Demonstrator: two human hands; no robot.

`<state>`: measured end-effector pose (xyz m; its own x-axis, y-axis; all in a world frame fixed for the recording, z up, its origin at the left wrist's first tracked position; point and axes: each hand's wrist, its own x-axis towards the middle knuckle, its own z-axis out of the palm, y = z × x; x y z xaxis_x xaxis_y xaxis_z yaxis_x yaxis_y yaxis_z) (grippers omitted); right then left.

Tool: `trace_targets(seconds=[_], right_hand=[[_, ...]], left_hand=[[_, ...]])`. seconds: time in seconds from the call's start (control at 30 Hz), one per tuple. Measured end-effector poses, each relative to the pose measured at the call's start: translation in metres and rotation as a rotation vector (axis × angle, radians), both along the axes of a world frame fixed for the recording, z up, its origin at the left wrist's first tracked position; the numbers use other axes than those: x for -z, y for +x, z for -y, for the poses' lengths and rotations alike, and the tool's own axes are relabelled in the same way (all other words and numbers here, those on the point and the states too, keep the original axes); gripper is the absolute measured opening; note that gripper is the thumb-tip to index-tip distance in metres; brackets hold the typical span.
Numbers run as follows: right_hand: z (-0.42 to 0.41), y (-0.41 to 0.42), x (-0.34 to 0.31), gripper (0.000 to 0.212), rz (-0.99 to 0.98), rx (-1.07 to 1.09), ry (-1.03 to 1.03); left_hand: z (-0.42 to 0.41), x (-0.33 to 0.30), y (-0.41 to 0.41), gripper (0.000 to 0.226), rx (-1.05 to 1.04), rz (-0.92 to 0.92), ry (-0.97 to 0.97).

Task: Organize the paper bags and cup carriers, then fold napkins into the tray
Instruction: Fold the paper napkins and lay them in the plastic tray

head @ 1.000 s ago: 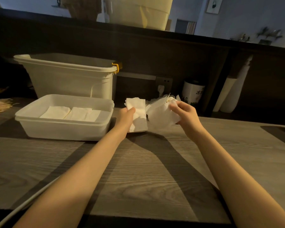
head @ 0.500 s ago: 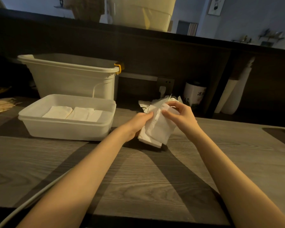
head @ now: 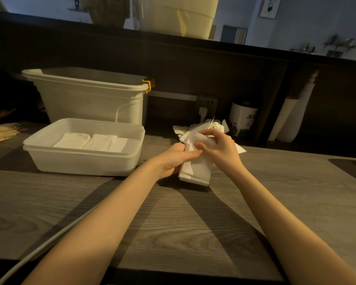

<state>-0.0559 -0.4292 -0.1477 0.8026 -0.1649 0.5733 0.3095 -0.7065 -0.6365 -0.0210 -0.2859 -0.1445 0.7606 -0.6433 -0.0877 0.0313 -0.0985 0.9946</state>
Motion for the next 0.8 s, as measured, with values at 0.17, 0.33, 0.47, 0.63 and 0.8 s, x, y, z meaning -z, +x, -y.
trace_targets(seconds=[0.17, 0.33, 0.47, 0.63, 0.8], right_hand=[[0.003, 0.001, -0.001, 0.028, -0.024, -0.033, 0.061], [0.011, 0.001, -0.001, 0.030, -0.063, 0.000, 0.102], [0.010, 0.002, 0.000, 0.033, -0.128, -0.027, 0.130], [0.006, 0.003, 0.001, 0.032, -0.112, 0.025, 0.066], [0.012, 0.005, 0.001, 0.019, -0.033, 0.114, 0.065]], left_hand=[[-0.003, 0.001, 0.004, 0.026, -0.012, -0.011, -0.003], [-0.002, -0.002, 0.004, 0.025, -0.056, -0.138, -0.082], [-0.001, 0.000, 0.004, 0.012, -0.061, -0.137, -0.045], [0.001, 0.001, 0.005, 0.033, -0.074, -0.074, 0.022], [0.000, 0.005, 0.013, 0.041, -0.249, 0.012, 0.073]])
